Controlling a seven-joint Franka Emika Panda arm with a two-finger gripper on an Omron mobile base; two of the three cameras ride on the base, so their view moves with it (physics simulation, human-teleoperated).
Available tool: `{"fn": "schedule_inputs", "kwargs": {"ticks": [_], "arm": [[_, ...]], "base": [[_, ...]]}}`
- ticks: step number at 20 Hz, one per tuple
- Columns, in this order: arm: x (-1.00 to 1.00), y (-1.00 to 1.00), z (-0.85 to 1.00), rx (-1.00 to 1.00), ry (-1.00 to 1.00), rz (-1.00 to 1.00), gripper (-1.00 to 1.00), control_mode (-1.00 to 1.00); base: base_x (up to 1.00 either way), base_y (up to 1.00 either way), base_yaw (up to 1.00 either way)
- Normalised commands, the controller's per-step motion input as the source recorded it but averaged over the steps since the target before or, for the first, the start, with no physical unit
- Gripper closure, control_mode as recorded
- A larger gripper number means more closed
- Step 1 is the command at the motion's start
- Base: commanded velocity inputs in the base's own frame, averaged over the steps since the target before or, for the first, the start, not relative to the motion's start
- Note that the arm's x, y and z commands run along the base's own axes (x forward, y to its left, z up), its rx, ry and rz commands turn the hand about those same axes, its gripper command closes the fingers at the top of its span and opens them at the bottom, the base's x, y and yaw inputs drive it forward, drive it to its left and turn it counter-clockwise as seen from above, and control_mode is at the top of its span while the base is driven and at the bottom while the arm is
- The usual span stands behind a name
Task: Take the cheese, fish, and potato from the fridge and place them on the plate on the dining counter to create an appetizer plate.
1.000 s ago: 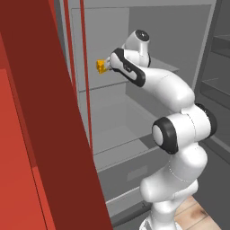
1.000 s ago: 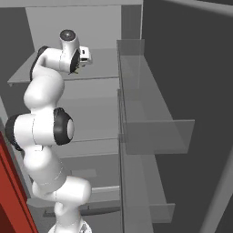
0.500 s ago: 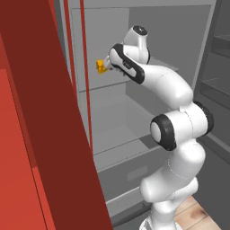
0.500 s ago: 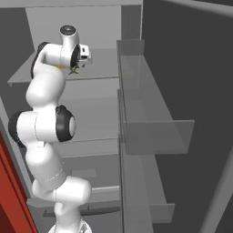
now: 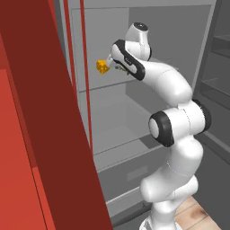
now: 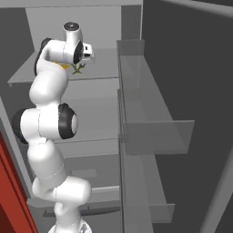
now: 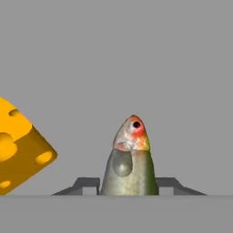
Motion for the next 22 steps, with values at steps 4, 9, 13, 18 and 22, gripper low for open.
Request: {"fn": "schedule_inputs", "kwargs": {"ticks": [4,9,13,18,22], "arm": [[-0.41,0.06,-0.79,0.00,0.00,0.00,1.00,-1.00],[-0.96,0.24,-0.74,0.00,-0.08,0.00,1.00,-1.00],[-1.00,0.07,-0.68,0.00,-0.10,0.00,1.00,-1.00],[-1.00,-0.23,-0.21,0.00,-0.06,-0.06,1.00,-1.00],[-1.00,-0.46,0.00,0.02,-0.01,-0.12,1.00,-1.00]], "base": [[0.00,0.00,0.00],[0.00,0.00,0.00],[0.00,0.00,0.00],[0.00,0.00,0.00],[0.00,0.00,0.00]]}}
